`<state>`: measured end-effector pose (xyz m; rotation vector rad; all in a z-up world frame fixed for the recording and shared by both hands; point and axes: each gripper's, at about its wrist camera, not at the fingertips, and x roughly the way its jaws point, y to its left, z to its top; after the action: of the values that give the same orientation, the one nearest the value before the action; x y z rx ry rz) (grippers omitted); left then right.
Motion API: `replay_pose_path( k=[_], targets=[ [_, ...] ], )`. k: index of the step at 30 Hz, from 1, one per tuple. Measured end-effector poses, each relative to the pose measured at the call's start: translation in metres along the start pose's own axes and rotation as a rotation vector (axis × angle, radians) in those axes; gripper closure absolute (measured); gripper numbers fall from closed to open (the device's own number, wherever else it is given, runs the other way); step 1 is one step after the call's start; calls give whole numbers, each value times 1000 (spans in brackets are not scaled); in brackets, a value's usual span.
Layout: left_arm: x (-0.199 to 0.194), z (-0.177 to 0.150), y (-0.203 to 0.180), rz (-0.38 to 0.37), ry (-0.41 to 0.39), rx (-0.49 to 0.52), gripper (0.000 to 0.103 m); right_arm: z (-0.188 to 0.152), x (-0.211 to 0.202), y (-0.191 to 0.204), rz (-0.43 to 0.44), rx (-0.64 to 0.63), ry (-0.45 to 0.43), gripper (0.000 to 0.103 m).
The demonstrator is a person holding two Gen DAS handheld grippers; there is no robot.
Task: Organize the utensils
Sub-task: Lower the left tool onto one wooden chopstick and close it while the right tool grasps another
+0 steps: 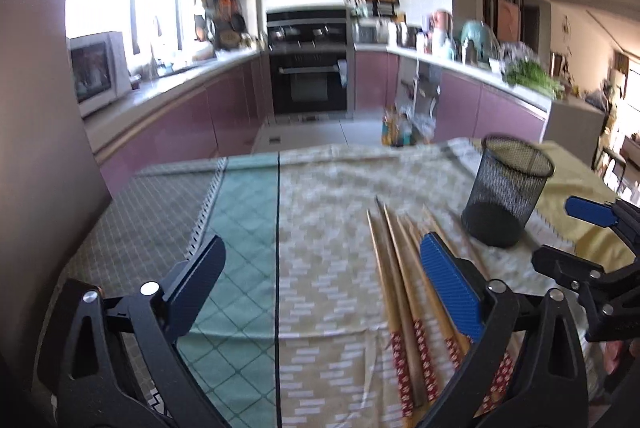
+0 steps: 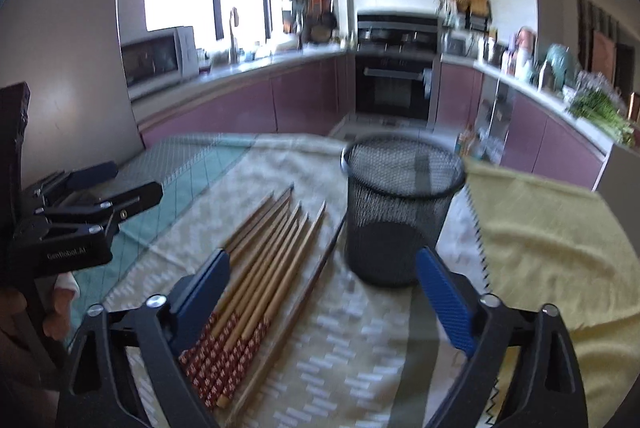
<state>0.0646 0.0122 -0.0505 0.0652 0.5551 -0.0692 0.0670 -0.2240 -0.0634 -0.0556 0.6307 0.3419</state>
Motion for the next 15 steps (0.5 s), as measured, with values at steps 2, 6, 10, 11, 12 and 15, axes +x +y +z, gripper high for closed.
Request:
replay_pose_path(
  k=[2, 6, 10, 11, 12, 15],
  targets=[
    [14, -4, 0, -18, 57, 18, 17, -5, 13, -2, 12, 9, 57, 27],
    [44, -13, -4, -66, 164, 47, 33, -6, 34, -2, 30, 22, 136, 40],
    [62, -16, -12, -107, 228, 81, 36, -5, 51, 0, 15, 11, 182, 52],
    [67, -17, -14, -114, 242, 90, 39, -5, 54, -2, 15, 20, 195, 56],
    [70, -16, -15, -118, 251, 95, 43, -5, 57, -2, 16, 25, 207, 60],
    [79, -15, -23, -137, 279, 115, 45, -6, 61, -2, 20, 23, 235, 66]
  ],
)
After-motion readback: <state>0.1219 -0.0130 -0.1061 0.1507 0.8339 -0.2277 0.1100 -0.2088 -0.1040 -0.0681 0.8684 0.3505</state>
